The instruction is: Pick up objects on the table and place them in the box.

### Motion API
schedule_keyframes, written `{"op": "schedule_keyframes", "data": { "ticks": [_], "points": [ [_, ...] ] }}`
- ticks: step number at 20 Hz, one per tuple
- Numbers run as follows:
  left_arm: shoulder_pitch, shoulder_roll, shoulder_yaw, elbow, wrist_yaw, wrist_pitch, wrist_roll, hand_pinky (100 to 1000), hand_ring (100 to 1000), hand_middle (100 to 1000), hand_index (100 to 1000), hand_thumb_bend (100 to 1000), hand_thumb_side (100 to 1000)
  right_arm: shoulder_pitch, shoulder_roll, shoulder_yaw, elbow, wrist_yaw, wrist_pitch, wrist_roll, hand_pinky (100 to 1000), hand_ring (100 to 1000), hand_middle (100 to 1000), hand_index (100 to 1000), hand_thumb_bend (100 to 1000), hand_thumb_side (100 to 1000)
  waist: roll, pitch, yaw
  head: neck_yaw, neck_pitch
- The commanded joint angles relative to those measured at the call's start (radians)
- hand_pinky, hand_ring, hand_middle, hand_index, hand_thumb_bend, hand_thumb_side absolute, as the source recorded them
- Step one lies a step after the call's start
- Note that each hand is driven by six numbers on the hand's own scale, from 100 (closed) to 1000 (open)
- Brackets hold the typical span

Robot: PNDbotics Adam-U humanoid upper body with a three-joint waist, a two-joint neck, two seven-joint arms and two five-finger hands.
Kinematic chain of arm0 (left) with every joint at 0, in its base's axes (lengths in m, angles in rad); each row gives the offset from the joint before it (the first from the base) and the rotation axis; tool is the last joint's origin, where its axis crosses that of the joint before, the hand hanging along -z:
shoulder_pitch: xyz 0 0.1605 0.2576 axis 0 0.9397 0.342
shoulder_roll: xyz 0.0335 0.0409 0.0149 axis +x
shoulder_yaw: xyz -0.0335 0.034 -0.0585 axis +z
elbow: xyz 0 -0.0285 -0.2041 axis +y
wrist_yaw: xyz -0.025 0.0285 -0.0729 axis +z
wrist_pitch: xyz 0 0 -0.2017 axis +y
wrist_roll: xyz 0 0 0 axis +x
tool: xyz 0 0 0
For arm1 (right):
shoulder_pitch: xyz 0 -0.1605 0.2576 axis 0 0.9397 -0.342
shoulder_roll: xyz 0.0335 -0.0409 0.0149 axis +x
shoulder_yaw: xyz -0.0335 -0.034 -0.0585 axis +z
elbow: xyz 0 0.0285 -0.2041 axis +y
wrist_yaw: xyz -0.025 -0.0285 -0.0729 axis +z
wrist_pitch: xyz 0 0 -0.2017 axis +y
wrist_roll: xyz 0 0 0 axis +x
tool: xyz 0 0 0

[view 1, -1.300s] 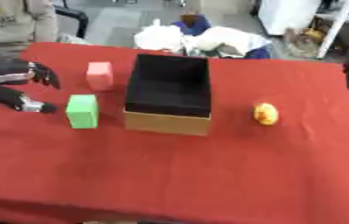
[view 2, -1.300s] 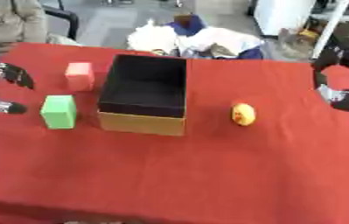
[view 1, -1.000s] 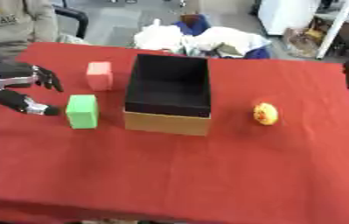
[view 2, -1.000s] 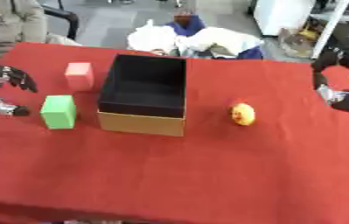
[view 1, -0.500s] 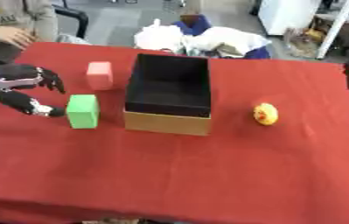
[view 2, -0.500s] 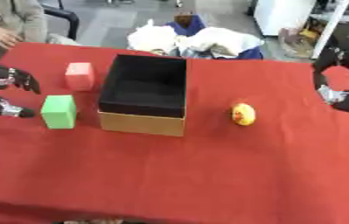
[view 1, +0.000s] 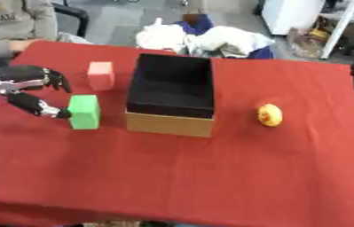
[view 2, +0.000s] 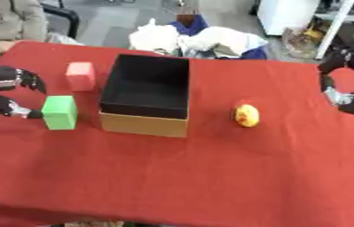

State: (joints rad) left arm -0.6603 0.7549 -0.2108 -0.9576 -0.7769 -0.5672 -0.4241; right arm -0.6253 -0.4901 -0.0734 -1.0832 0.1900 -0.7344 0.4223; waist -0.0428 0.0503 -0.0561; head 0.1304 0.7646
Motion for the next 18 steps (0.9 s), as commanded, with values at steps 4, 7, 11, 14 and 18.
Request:
{"op": "schedule_keyframes", "data": {
  "ticks": [4,7,11,14,18],
  "points": [
    [-0.029,0.005,0.016,0.013,-0.030,-0.005,0.023,753,762,792,819,610,889,-0.024,-0.021,-0.005,-0.012,-0.010,-0.112,0.114,702,601,590,681,100,263,0.001,-0.007,-0.007,0.005,-0.006],
    [-0.030,-0.001,0.014,0.016,-0.038,-0.008,0.032,753,762,792,819,612,890,-0.024,-0.021,-0.005,-0.012,-0.010,-0.112,0.114,702,601,590,681,100,263,0.002,-0.006,-0.008,0.006,-0.006],
    [-0.029,-0.006,0.010,0.016,-0.048,-0.010,0.041,754,762,793,819,619,893,-0.024,-0.021,-0.006,-0.012,-0.011,-0.112,0.115,702,601,590,681,100,263,0.002,-0.006,-0.009,0.008,-0.006],
    [-0.026,-0.009,0.005,0.016,-0.057,-0.013,0.045,755,763,793,820,632,906,-0.023,-0.021,-0.007,-0.012,-0.011,-0.112,0.115,702,601,589,681,100,263,0.003,-0.006,-0.009,0.008,-0.007],
    [-0.020,-0.007,-0.006,0.005,-0.064,-0.024,0.041,759,766,796,822,654,923,-0.022,-0.022,-0.007,-0.013,-0.010,-0.111,0.115,702,601,589,681,100,263,0.004,-0.006,-0.009,0.007,-0.007]
  ]
}}
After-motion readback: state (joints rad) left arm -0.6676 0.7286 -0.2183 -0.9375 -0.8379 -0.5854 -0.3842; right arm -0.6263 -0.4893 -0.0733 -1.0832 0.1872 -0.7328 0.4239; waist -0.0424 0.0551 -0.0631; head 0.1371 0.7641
